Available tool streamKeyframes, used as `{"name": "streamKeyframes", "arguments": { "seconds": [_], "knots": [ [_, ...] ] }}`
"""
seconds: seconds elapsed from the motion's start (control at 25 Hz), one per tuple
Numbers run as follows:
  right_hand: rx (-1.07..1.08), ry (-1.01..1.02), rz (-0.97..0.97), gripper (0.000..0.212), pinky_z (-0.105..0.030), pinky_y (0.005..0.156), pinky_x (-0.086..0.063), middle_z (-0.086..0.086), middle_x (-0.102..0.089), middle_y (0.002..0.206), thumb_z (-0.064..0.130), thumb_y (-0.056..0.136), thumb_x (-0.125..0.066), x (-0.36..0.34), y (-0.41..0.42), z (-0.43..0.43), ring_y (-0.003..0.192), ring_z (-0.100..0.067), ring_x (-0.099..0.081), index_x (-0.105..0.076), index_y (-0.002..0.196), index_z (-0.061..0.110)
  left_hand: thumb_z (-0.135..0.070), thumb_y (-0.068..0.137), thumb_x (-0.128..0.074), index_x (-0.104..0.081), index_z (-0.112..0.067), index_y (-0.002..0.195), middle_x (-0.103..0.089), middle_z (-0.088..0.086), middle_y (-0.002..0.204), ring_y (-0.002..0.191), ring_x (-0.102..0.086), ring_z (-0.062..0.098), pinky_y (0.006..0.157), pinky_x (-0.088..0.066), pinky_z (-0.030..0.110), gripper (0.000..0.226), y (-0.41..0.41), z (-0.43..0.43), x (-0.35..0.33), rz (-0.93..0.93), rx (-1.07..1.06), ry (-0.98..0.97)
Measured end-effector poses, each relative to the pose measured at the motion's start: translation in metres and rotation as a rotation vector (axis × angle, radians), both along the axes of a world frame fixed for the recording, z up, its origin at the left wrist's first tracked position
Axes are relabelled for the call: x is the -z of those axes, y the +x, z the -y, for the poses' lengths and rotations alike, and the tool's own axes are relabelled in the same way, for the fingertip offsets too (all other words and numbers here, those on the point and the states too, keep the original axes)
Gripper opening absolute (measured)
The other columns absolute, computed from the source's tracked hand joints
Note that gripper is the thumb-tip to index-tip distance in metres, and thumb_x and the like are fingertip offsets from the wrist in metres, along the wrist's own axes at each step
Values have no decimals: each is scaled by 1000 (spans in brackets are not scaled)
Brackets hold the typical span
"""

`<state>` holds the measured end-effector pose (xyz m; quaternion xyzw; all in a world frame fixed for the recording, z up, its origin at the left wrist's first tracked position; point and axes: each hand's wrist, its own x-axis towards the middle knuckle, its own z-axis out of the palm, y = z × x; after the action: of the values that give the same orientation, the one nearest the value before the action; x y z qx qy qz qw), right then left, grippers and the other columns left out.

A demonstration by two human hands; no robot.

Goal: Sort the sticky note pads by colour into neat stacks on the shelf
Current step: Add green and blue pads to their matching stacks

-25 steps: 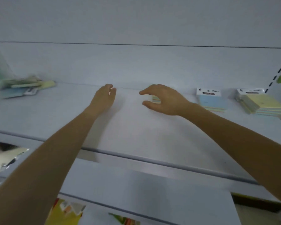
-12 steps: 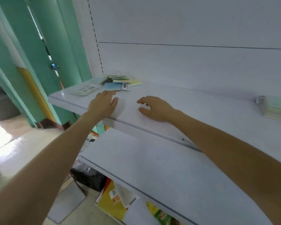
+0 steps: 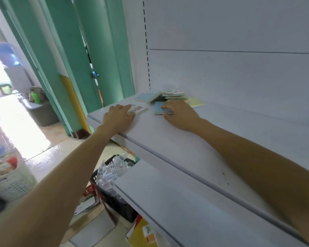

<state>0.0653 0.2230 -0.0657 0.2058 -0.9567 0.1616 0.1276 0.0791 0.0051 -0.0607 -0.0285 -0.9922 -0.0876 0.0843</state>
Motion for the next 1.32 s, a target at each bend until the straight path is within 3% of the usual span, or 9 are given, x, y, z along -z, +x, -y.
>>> {"name": "streamKeyframes", "arguments": {
  "seconds": [0.12, 0.28, 0.4, 0.52, 0.64, 0.8, 1.04, 1.2, 1.32],
  "knots": [
    [-11, 226, -22, 39, -41, 103, -35, -5, -54, 134, 35, 94, -37, 8, -10, 15, 119, -31, -44, -54, 122, 13, -47, 92, -34, -38, -23, 137, -42, 13, 143, 131, -33, 37, 107, -29, 49, 51, -18, 6, 3, 95, 16, -84],
    [4, 143, -41, 35, -41, 89, -44, -11, -64, 114, 32, 95, -38, 6, -1, 4, 104, -34, -52, -60, 113, 11, -67, 71, -41, -48, -24, 126, -54, 10, 132, 120, -46, 33, 104, -37, 46, 70, -34, 4, -1, 119, 119, -19],
    [13, 101, -73, 30, -40, 79, -47, -13, -67, 96, 27, 94, -39, 1, 9, -4, 91, -32, -59, -63, 98, 8, -61, 80, -49, -51, -22, 112, -58, 5, 128, 114, -51, 27, 104, -36, 45, 50, -37, 2, -3, 112, 181, -11],
    [58, 107, 17, 30, -34, 84, -42, -7, -58, 96, 30, 95, -38, -4, 26, -13, 97, -26, -56, -61, 103, 12, -63, 80, -48, -47, -23, 89, -61, 0, 110, 107, -55, 24, 102, -36, 44, 41, -37, 5, -8, 93, 256, -22],
    [152, 123, 139, 31, -33, 82, -38, -5, -44, 89, 32, 96, -37, -7, 43, -25, 96, -27, -51, -56, 79, 14, -75, 65, -38, -46, -23, 77, -64, -1, 104, 98, -57, 22, 96, -36, 41, 54, -31, 5, -10, 85, 349, -16],
    [318, -63, 174, 25, -32, 84, -37, -11, -53, 96, 29, 90, -52, -11, 66, -36, 95, -24, -49, -60, 84, 6, -65, 78, -49, -54, -27, 100, -58, -6, 118, 107, -52, 16, 109, -22, 48, 44, -16, -7, -6, 49, 516, 13],
    [626, -180, 166, 28, -28, 62, -36, -3, -49, 78, 32, 83, -62, -8, 115, -61, 85, -24, -49, -50, 66, 13, -39, 94, -32, -45, -36, 130, -46, -8, 139, 138, -21, 14, 116, 4, 51, 38, 21, -44, -9, 72, 782, -136],
    [821, -282, 285, 54, -39, 103, -35, -15, -45, 135, 40, 83, -62, -5, 140, -76, 127, -33, -39, -46, 128, 15, -47, 90, -33, -51, -37, 122, -54, 0, 132, 126, -40, 27, 109, -20, 48, 38, 38, -58, -9, -47, 650, -217],
    [806, -380, 268, 55, -35, 104, -34, -13, -46, 139, 30, 83, -64, -7, 149, -77, 126, -28, -44, -45, 131, 12, -62, 81, -45, -53, -22, 111, -55, 10, 124, 113, -51, 30, 90, -38, 38, 50, 55, -68, -3, -41, 550, -116]
  ]
}}
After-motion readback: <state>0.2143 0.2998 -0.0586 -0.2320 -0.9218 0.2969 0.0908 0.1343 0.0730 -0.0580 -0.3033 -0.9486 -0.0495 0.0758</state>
